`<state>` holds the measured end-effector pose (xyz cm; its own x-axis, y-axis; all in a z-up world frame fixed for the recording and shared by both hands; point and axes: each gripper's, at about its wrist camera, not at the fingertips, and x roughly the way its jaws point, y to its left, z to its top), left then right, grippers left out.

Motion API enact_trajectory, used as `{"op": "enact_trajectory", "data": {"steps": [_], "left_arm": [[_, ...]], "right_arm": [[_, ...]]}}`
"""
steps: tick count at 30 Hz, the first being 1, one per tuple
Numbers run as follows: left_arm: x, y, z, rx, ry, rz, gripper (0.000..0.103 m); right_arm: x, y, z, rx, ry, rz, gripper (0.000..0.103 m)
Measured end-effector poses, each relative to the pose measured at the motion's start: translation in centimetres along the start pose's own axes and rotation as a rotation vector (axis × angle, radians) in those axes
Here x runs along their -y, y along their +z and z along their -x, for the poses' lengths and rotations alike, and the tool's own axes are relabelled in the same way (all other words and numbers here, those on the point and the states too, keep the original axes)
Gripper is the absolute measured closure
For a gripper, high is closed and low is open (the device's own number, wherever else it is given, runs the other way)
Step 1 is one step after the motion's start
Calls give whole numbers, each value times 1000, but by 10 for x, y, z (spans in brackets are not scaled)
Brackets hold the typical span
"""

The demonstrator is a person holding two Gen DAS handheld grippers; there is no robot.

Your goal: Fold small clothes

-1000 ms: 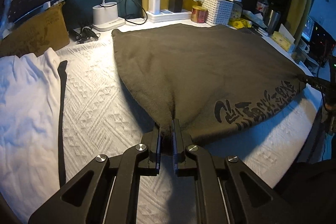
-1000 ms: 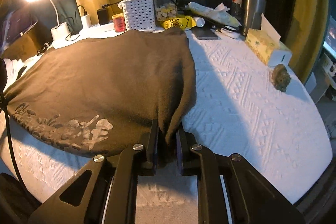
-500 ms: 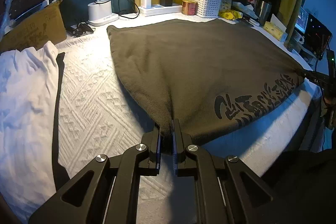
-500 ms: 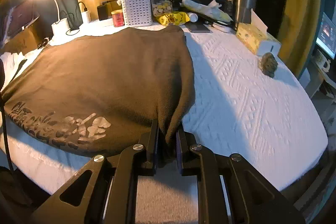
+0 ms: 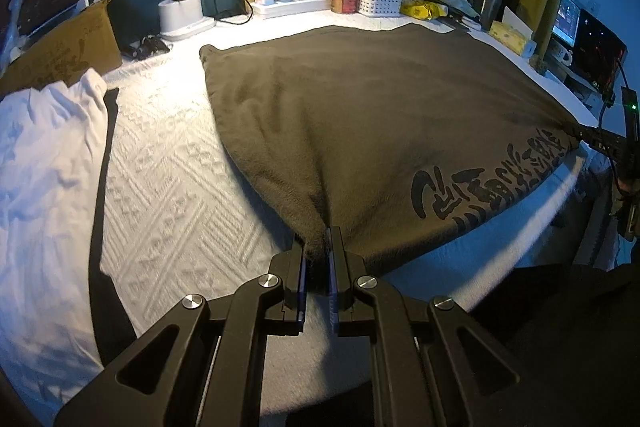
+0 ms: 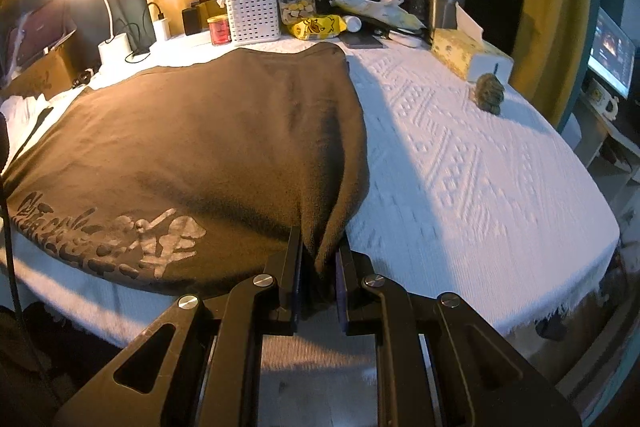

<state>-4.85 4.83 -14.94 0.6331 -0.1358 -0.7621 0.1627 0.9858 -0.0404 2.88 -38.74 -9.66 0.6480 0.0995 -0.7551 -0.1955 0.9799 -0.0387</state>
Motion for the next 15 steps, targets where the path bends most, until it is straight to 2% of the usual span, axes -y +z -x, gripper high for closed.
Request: {"op": "enact_trajectory", "data": {"steps": [9,15], "left_arm": [[5,-14,-4,-36,-2,20,96],[0,-16,-1,-58,-15,39,90]], "right_arm": [[4,-16,8,13,6,-27,88],[10,-18,9,19,20,-82,88]]}}
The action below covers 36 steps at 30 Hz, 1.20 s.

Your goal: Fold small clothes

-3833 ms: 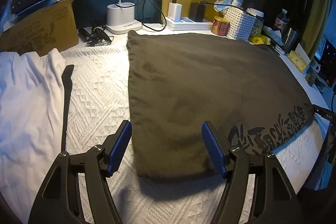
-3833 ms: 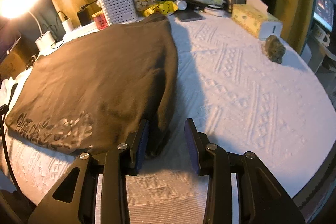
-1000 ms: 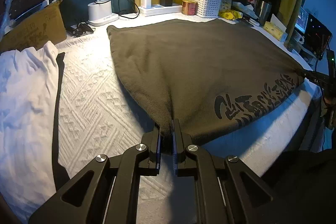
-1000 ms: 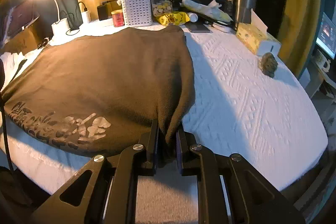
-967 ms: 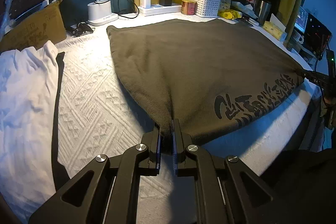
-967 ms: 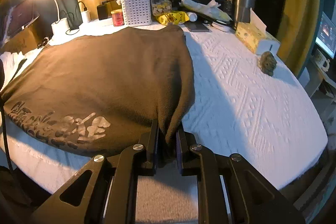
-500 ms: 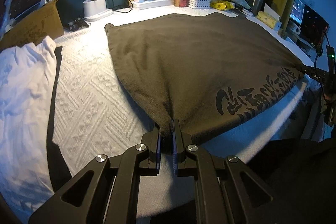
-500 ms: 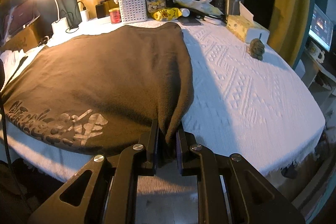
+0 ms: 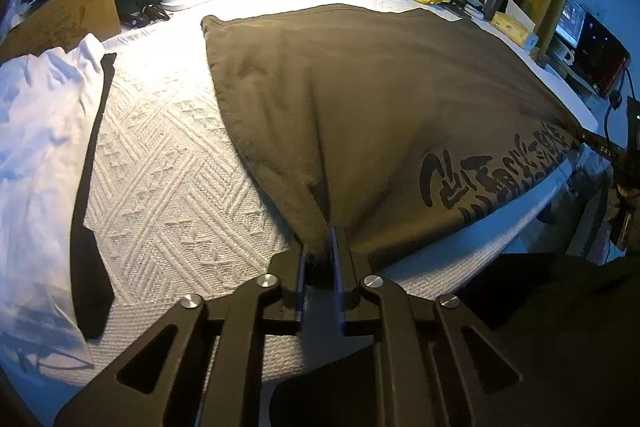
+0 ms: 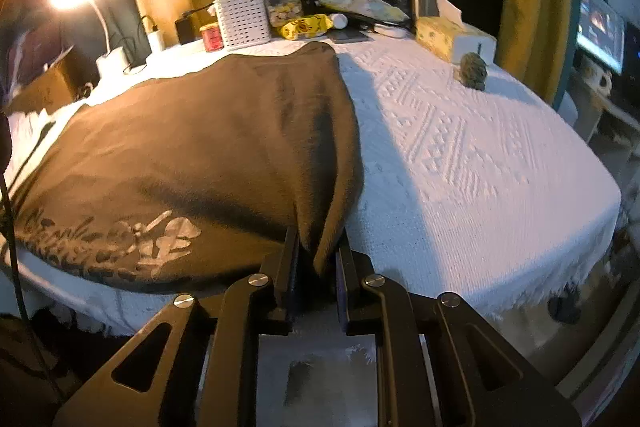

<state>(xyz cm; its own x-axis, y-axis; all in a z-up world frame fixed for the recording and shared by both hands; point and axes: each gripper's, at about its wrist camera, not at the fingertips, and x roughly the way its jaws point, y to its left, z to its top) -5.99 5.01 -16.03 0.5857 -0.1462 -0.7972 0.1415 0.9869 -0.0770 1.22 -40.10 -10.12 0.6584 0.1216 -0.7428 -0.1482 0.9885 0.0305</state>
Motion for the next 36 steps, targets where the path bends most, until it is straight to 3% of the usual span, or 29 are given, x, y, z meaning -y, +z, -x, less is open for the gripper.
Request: {"op": "enact_trajectory", "data": {"steps": [7,10,12,14,16,18,20,29,36], "left_arm": [[1,5,6,32,12,0,86],[0,11,8,55,20,-4,86],[-1,17,8,69,29,1,81],[-3,23,10,94,40,14,45],[-6,30,14,139,39,41,38],[-8,38,16,158,33,51,38],[-8,45,17,183,39,48,37],[-19,72,25,282,31,92,37],[-31,76,15,274,11,119,37]], "right_arm": [[-2,1,0,-9,-17,6,88],[-1,2,0,-17,-27,-5,82],[-1,4,2,-17,-42,-12,73],[1,7,4,-16,-58,-20,65],[5,11,7,-16,-64,-31,54],[8,14,10,-9,-56,-56,32],[10,16,14,-3,-52,-80,25],[7,8,18,-36,-13,-176,25],[-5,-3,13,-103,14,-257,25]]}}
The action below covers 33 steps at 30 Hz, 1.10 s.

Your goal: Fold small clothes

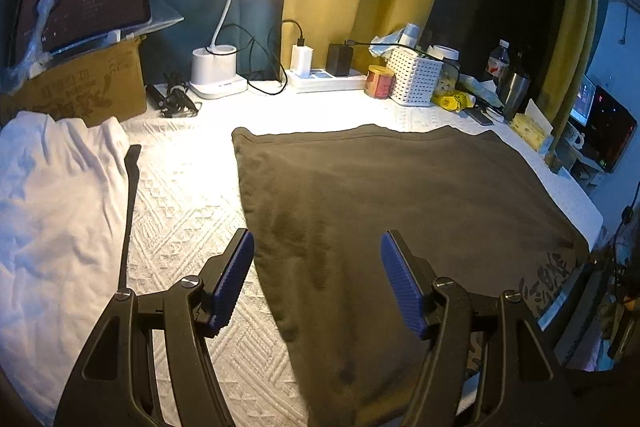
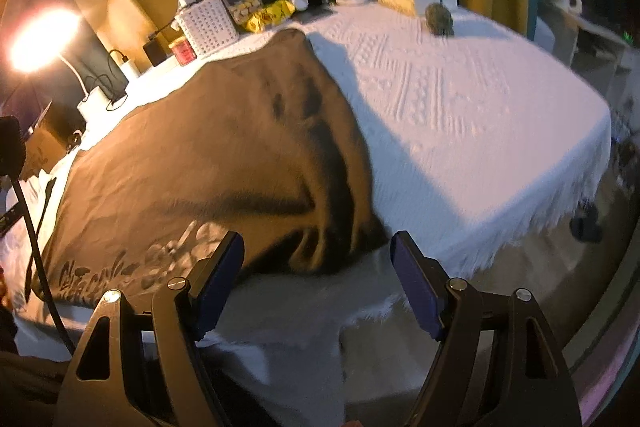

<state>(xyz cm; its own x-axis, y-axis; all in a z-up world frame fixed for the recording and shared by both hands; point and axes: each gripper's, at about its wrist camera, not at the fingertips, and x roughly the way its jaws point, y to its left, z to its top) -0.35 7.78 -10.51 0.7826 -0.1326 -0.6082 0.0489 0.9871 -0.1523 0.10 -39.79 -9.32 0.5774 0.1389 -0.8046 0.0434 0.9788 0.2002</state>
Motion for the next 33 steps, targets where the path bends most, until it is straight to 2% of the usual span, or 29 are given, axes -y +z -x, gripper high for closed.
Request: {"op": "enact_trajectory", "data": {"steps": [8,11,28,31,33], "left_arm": [[-11,4,-8,-14,2,-27,37],[-19,9,-13,-17,4,-9,37],[-27,31,-52,-77,22,-45,37],[-27,35,-59,-83,24,-43,37],[-27,37,-64,-87,28,-37,37]], "right_arm": [[-19,6,-14,10,3,-22,22],[-24,13,-21,21,4,-36,22],[-41,72,-73,35,72,-63,22],[-42,81,-82,32,87,-57,24],[-43,89,-88,25,87,-47,29]]}}
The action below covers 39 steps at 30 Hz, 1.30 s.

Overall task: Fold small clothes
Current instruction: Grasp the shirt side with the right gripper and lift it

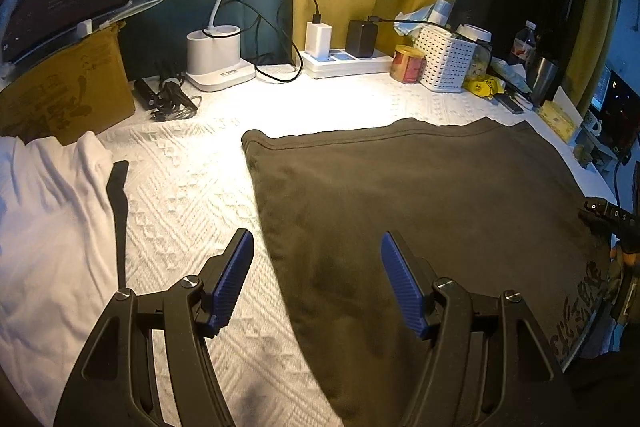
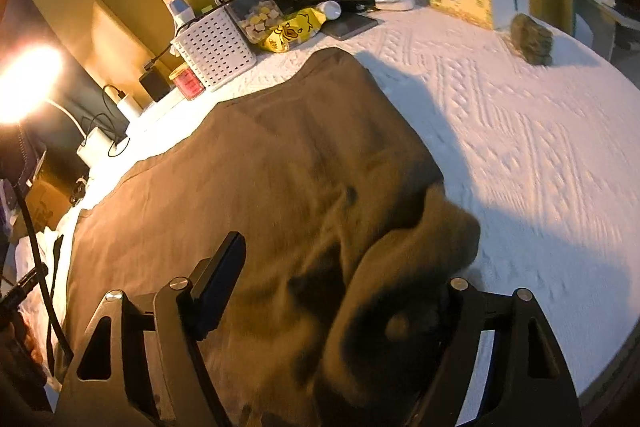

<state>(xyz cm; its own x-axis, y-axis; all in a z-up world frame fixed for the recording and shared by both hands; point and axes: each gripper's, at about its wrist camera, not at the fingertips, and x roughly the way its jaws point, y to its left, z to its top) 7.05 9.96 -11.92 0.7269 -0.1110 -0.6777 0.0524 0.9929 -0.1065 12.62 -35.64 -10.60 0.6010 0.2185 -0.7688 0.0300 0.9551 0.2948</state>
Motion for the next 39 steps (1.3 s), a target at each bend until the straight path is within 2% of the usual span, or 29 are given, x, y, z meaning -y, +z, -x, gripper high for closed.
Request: {"op": "enact_trajectory", "data": {"steps": [3,10,11,12,14,17,27,39], "left_arm": [[-2,4,-7,-8,3,9,37],[-5,12,-21,-26,4,18,37],[-6,13,-23,-27,4,20,37],[-7,14,-24,-28,3,21,37],[-10,14,-26,-30,4,24,37],[-14,15,-28,-32,1,32,37],[-28,12,-18,-3,-12,48,37],[-42,-3,5,64,-68,77,37]], "right_arm": [[-1,10,-10,-10,-1,15,34],[-8,30,-30,-22,-1,66,37],[-10,31,-32,-18,-1,81,46],[-12,31,-35,-15,-16,104,60],[-14,32,-38,-18,-46,143,76],[-15,34,-42,-35,-31,161,85],[-54,41,-33,-8,-8,228,88],[-145,30,-23,9,102,364,88]]}}
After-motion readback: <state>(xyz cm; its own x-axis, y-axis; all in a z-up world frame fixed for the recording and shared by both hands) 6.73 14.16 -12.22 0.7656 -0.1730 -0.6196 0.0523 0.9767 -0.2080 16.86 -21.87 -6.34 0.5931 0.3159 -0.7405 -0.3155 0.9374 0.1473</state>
